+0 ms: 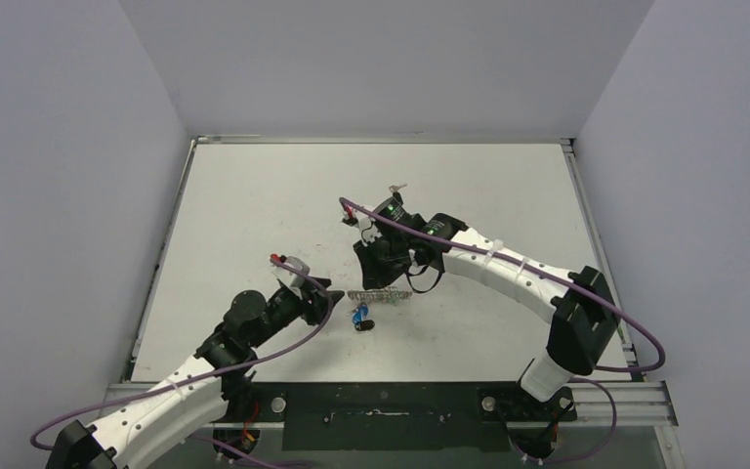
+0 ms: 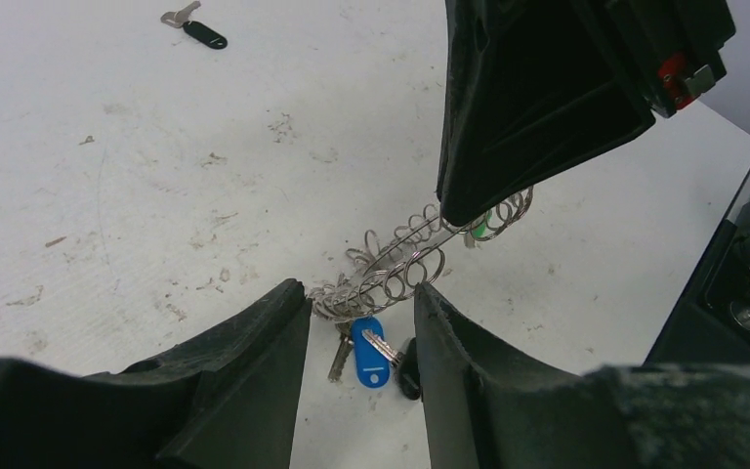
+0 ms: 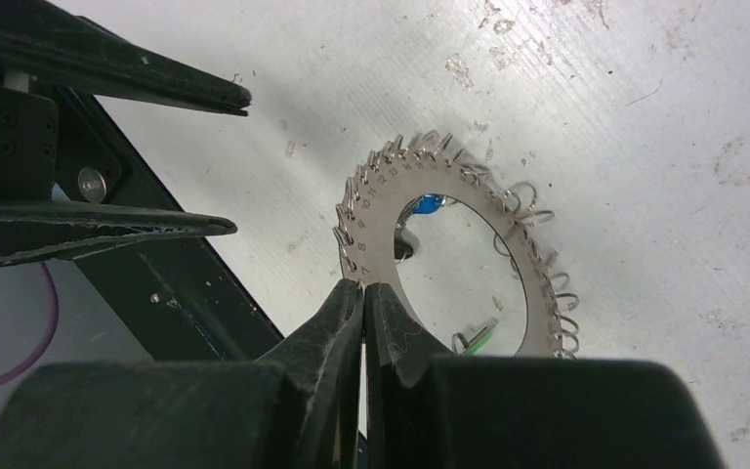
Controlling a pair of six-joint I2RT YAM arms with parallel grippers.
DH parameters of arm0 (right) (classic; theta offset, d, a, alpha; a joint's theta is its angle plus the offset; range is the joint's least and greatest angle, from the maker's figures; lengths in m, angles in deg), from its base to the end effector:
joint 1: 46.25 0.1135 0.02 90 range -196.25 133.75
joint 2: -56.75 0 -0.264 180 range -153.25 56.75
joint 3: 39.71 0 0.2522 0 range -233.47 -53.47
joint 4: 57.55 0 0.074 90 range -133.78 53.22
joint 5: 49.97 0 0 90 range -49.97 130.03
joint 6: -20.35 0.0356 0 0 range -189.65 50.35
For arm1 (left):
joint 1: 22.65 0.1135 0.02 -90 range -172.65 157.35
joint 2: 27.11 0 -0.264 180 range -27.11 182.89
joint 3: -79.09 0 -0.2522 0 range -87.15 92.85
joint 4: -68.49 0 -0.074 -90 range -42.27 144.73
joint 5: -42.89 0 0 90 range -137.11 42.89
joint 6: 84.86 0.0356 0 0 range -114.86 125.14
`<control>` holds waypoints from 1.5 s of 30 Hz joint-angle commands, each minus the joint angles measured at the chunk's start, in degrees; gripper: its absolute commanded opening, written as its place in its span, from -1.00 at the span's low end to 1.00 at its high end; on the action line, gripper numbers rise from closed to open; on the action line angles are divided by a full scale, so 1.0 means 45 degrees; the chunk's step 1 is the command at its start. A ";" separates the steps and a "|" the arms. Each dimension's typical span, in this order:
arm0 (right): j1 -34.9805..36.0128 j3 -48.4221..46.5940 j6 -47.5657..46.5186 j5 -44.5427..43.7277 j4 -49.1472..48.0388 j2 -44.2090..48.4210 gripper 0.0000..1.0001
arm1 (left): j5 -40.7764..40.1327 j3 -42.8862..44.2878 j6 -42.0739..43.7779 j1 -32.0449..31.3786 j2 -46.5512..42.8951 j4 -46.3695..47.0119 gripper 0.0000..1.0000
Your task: Put the keys on the keyring
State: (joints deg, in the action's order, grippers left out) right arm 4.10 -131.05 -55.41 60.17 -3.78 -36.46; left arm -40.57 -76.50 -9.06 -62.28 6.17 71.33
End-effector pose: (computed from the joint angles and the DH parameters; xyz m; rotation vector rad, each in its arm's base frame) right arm 0.2123 0.2754 0.2802 -0.9751 2.5142 0.8490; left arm 0.1185 -0.1034 0.2080 0.4695 1.6751 -0.7962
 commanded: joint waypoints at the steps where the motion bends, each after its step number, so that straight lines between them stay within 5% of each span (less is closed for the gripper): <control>1: 0.0103 -0.0240 -0.0625 0.0424 -0.0181 0.0880 -1.00 | 0.0717 0.0107 0.0415 0.0060 0.0548 0.1661 -0.17; 10: 0.0025 -0.1786 -0.2337 0.0635 0.1478 0.0698 -1.00 | 0.0230 0.0315 0.0655 0.0060 0.1039 0.1606 -0.04; 17: 0.0024 -0.2934 -0.3888 0.2261 0.2676 -0.0257 -1.00 | 0.1513 0.0212 0.1774 0.0058 0.1887 0.2723 0.08; 35: -0.0210 -0.2395 -0.3909 0.3719 0.1468 -0.0762 -0.99 | 0.1621 -0.1071 0.1309 0.0052 0.0284 0.3714 -0.05; 41: -0.0299 -0.2169 -0.3415 0.2524 0.1148 -0.0571 -0.73 | 0.1741 -0.1175 0.1068 0.0039 0.0644 0.4111 -0.06; 45: -0.0998 -0.1397 -0.2253 0.1734 0.0122 -0.0011 -0.09 | 0.1797 -0.1119 0.1007 0.0044 0.0881 0.4171 -0.06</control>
State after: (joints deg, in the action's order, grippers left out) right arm 2.72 -140.13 -70.06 72.26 3.26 -41.70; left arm -33.59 -81.87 -3.55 -62.28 9.47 85.69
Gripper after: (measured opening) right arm 0.352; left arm 0.473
